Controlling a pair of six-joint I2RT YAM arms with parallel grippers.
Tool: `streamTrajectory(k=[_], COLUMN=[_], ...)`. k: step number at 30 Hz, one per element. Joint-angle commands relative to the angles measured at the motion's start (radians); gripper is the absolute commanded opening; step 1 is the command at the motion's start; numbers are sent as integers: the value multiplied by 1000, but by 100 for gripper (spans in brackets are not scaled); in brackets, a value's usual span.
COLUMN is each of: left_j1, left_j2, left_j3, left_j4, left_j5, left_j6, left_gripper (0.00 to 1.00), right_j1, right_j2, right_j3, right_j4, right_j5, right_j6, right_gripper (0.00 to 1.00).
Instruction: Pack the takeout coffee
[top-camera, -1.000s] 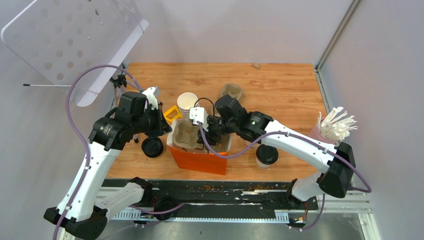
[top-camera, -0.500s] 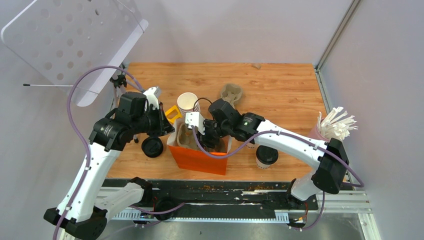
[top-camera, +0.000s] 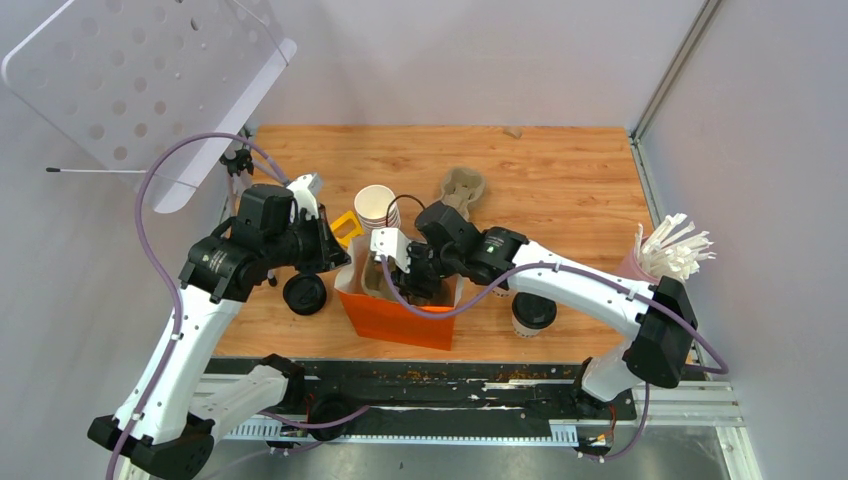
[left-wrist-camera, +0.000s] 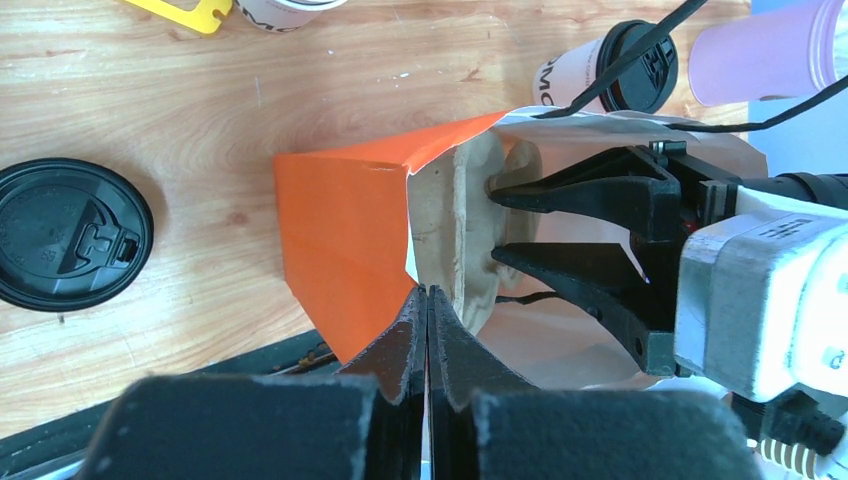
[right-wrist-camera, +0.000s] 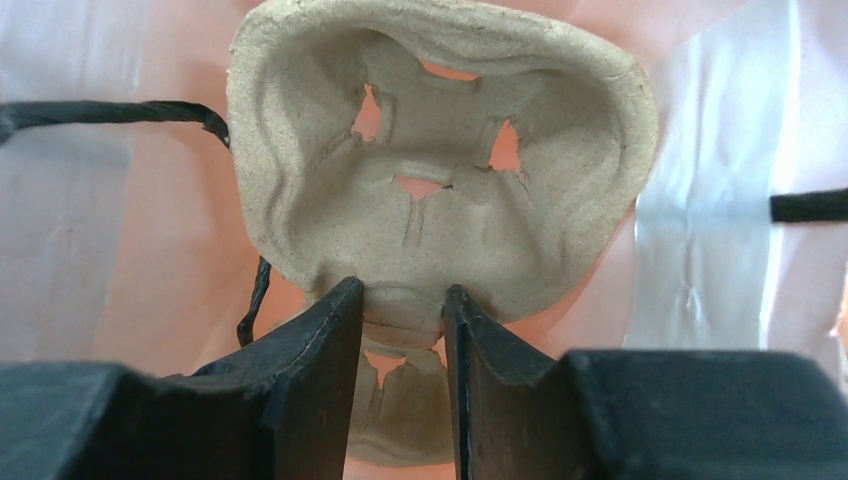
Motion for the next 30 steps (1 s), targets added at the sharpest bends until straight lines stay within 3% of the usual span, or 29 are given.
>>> streamTrajectory(k=[1,7,10,16,24,30], left_j1=[0,1,1,1,1,1], left_j2=[1,-9,-1,-2,-26,-46], left_j3=[21,37,36,25,-28,8], left_j4=[-6,-33,-65,-72,7,-12], left_j5=[10,-22,-24,-18,41,3], left_j6=[-5,9,32,53,-3,-28], left_gripper=[9,34,41,43,33,53], right_j1=[20,35,37,39,51,58], right_j2=[0,-4,4,32,75,80], right_j3=[65,113,152,186,216,223], right_j4=[-44,-60,-108,-210,-284,-296], right_j5=[32,57,82,114,157,181], right_j6=[-4,23,22,12,43,43], right_gripper=[34,34,33,33,33,33])
